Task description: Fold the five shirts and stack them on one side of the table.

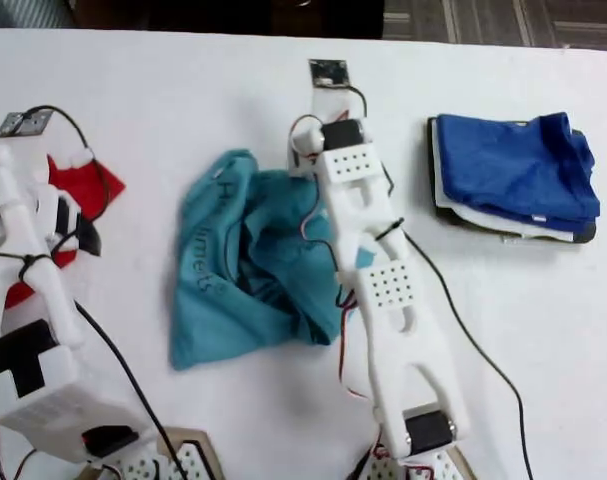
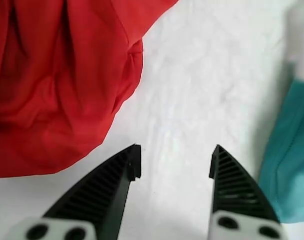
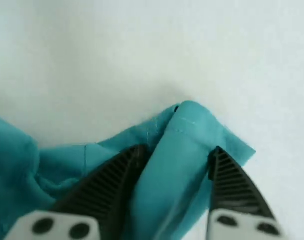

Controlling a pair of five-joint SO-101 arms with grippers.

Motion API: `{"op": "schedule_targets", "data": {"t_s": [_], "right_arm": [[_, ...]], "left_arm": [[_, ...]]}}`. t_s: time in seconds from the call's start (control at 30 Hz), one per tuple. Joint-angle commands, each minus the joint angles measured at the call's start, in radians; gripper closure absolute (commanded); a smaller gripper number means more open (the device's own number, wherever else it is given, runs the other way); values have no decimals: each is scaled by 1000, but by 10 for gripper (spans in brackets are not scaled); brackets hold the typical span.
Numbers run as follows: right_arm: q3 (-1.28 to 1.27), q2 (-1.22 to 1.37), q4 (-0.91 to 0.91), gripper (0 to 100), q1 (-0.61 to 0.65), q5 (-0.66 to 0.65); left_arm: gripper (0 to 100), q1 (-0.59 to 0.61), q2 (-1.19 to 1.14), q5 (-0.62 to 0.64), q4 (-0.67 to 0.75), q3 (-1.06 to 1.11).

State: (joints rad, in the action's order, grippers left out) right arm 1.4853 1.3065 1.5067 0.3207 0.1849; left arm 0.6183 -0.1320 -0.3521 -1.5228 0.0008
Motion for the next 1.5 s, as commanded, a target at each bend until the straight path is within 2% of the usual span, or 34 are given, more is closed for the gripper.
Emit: {"op": "schedule_targets", "data": {"t_s": [0.0,0.03,0.1,0.3,0.37,0.5,0.57,0.87,1.07,1.17,1.33,1.47], "right_arm": [[46,-13,35,971,-39,-3],[46,-15,48,951,-47,-11],[61,-19,73,986,-62,-21],[195,-61,205,979,-97,-23],[180,-128,234,979,-101,-58],[181,-266,262,979,-94,-238],[180,-351,262,979,-101,-287],[103,-771,263,979,-94,-305],[-290,-1067,263,979,-79,-311],[-560,-1253,263,979,-54,-377],[-1128,-1560,226,978,-58,-486],[-1654,-1807,50,978,-147,-592]], "left_arm": [[758,8,6,-5,-2,-41],[758,8,6,-5,-3,-41],[758,8,6,-5,-8,-41],[758,8,6,-2,-8,-41],[758,8,6,-2,-9,-41],[758,6,6,-2,-9,-41],[758,2,6,-2,-9,-41],[758,-91,137,3,-48,-42],[758,-178,281,5,-48,-42],[758,-216,293,5,-49,-41],[757,-259,229,6,-43,-41],[757,-348,169,6,-38,-53]]}}
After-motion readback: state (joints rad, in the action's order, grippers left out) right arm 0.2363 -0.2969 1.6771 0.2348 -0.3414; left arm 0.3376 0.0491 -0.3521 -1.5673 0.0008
